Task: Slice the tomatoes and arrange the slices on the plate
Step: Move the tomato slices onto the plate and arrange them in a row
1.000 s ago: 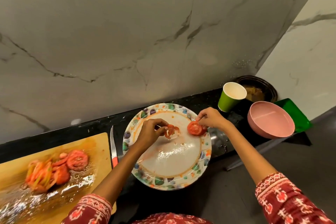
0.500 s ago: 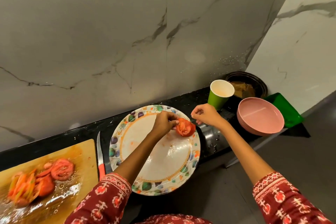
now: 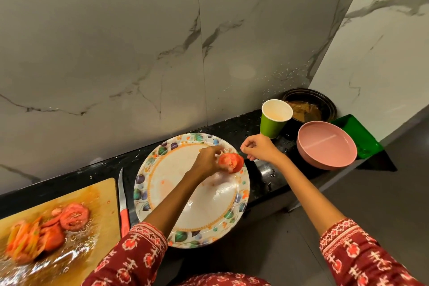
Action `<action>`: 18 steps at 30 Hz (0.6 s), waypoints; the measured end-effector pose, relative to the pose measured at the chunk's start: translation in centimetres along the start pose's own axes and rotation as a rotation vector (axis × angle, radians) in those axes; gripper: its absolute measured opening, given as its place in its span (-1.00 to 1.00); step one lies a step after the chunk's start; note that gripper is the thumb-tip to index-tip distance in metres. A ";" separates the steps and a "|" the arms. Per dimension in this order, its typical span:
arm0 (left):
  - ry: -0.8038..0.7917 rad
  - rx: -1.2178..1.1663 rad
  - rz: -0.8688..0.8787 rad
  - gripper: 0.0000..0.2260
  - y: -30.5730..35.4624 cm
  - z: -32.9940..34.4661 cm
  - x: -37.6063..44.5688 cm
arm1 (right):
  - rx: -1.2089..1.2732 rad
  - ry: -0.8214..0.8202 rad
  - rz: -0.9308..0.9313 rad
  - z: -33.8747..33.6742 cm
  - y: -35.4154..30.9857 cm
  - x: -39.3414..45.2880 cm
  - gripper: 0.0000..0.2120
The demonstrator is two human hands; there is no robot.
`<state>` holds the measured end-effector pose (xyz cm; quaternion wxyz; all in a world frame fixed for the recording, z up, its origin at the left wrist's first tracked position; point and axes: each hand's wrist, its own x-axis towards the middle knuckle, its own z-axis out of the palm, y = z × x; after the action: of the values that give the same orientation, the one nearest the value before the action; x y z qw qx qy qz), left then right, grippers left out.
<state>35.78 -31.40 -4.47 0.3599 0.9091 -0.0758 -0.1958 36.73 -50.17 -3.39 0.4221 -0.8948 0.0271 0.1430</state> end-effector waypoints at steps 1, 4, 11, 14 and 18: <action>-0.026 0.027 0.006 -0.35 0.0 0.1 -0.2 | 0.002 -0.007 0.001 0.1 0.0 0.0 -0.93; -0.011 0.074 0.033 -0.38 -0.1 0.4 -0.4 | 0.001 -0.009 0.006 0.4 -0.2 0.1 -0.94; -0.021 0.046 0.048 -0.41 -0.1 0.1 -0.6 | 0.005 0.019 0.019 0.5 -0.4 0.0 -0.94; -0.018 0.039 0.050 -0.38 -0.4 -0.2 -0.6 | 0.011 0.038 0.037 0.5 -0.3 -0.3 -0.94; -0.020 0.034 0.066 -0.39 -0.9 -0.5 -0.8 | 0.012 0.026 0.056 0.7 -0.1 -0.6 -0.91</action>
<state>35.27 -30.20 -4.48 0.3500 0.9100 -0.1125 -0.1916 35.98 -49.57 -3.57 0.4228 -0.8930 0.0584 0.1427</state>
